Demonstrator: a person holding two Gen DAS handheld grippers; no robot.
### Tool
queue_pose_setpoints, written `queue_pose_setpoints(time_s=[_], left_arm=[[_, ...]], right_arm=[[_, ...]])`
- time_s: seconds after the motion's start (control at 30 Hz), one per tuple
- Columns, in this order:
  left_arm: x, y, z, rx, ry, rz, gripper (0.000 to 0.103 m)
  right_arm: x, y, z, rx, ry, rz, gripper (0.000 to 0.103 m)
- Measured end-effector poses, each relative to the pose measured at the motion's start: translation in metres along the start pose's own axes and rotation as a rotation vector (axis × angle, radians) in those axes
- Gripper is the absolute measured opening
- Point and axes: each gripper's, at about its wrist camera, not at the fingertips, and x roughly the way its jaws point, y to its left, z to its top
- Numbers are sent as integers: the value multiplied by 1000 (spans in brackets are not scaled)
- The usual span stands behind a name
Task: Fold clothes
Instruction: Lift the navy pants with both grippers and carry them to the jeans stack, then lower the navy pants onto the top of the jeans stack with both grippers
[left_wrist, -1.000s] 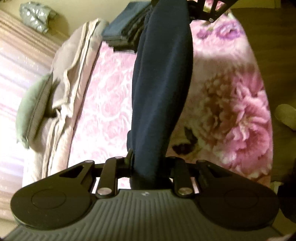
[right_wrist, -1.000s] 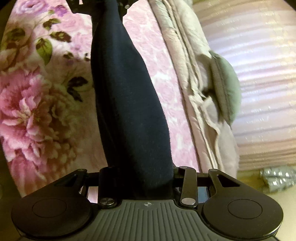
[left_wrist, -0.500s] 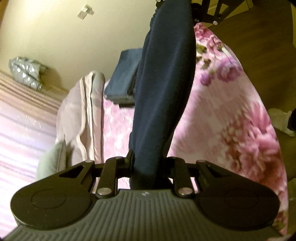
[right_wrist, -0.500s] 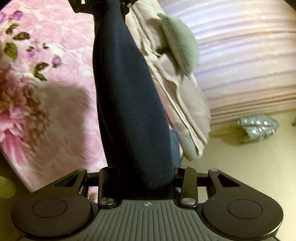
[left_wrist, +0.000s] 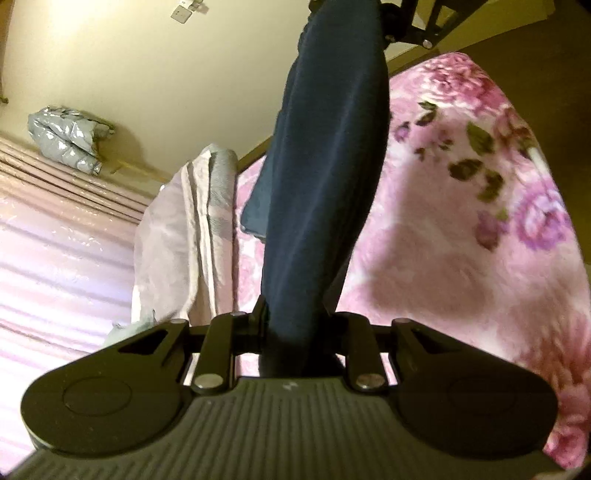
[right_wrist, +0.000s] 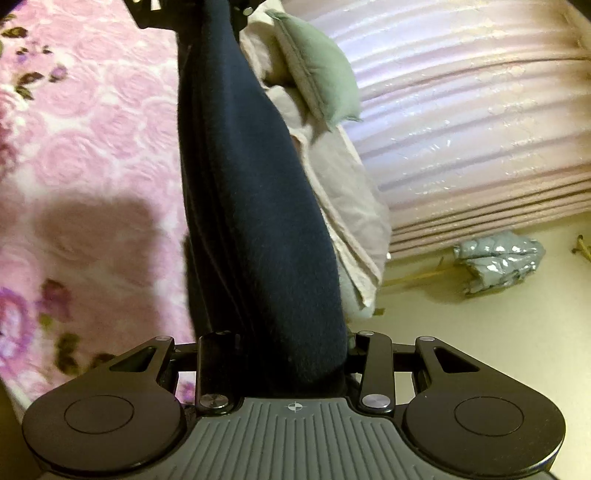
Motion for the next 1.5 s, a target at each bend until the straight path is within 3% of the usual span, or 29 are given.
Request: queue_pose_setpoints(time_s=[0.5, 0.63, 0.87, 1.0, 1.13, 1.3, 1.5], left_arm=[[94, 71, 47, 82, -135, 64, 20], [134, 92, 61, 88, -121, 98, 20], [234, 119, 85, 49, -11, 170, 20], [296, 97, 82, 24, 53, 126, 20], [335, 43, 63, 42, 113, 14, 20], [329, 4, 40, 39, 103, 6, 18], [327, -6, 37, 39, 108, 3, 17]], right_arm=[[65, -74, -53, 44, 114, -85, 39], [108, -108, -67, 34, 89, -96, 39], [227, -153, -86, -3, -17, -98, 39], [289, -133, -103, -27, -39, -56, 39], [320, -75, -120, -41, -11, 89, 39], [301, -33, -137, -12, -36, 109, 39], [284, -28, -130, 16, -30, 100, 39]])
